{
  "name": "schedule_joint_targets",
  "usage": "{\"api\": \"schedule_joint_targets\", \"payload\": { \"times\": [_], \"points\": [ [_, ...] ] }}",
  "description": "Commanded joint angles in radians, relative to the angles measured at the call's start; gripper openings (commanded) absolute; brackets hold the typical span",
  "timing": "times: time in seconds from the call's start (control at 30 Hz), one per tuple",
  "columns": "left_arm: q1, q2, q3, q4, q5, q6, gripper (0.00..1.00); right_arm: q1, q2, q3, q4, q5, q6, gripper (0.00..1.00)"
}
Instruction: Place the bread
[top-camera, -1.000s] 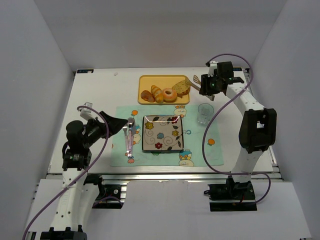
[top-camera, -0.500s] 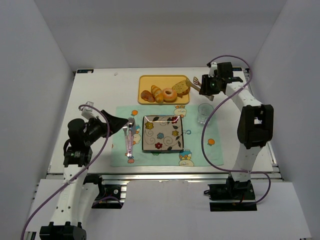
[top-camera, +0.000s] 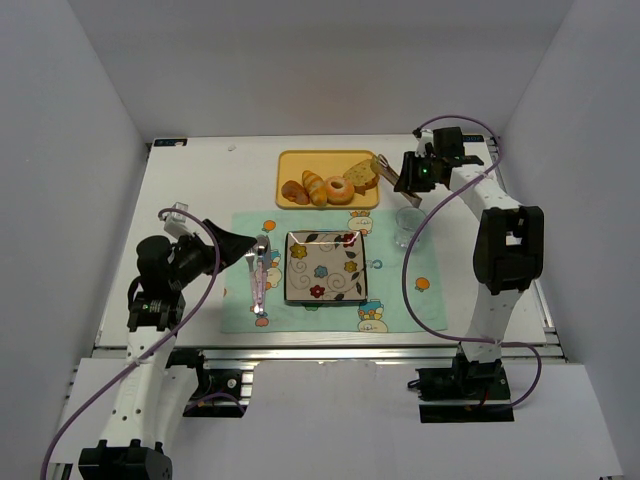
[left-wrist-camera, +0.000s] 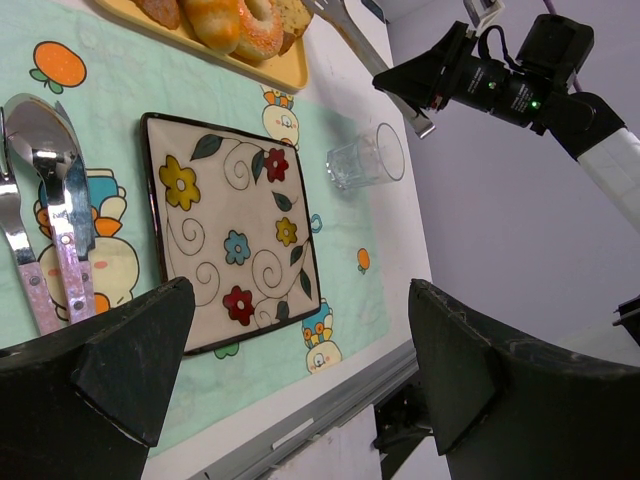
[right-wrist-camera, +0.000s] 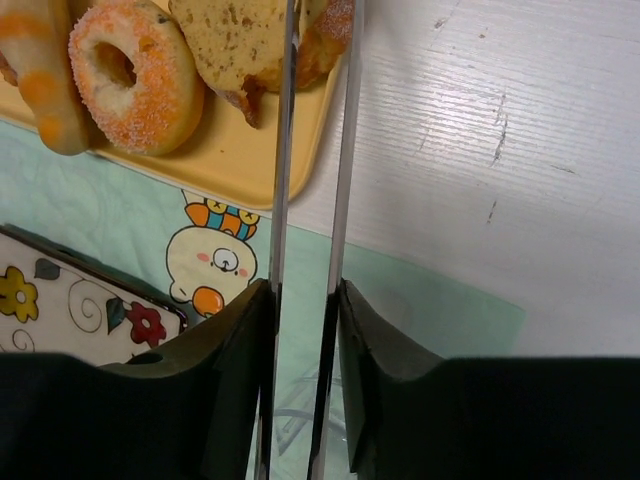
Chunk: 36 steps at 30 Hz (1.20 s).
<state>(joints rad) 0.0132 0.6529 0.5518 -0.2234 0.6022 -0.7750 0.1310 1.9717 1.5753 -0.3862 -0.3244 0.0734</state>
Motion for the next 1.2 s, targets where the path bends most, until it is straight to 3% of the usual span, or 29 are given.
{"api": "schedule_joint_targets", "payload": {
  "times": [0.0, 0.17, 0.27, 1.0, 1.17],
  "points": [
    [0.002, -0.004, 0.002, 0.019, 0.004, 0.003, 0.98, -0.002, -0.02, -0.004, 0.04, -0.057, 0.032, 0.35],
    [0.004, -0.009, 0.002, 0.018, 0.004, 0.002, 0.98, -0.01, -0.037, -0.009, 0.044, -0.084, 0.051, 0.19],
    [0.004, -0.013, 0.003, 0.016, 0.004, 0.0, 0.98, -0.017, -0.05, -0.005, 0.046, -0.096, 0.063, 0.16],
    [0.004, -0.039, 0.02, -0.002, -0.002, 0.002, 0.98, -0.116, -0.218, -0.023, 0.063, -0.248, 0.138, 0.09],
    [0.004, -0.036, 0.03, -0.002, -0.002, 0.005, 0.98, -0.116, -0.276, -0.067, 0.061, -0.35, 0.146, 0.06]
  ]
}}
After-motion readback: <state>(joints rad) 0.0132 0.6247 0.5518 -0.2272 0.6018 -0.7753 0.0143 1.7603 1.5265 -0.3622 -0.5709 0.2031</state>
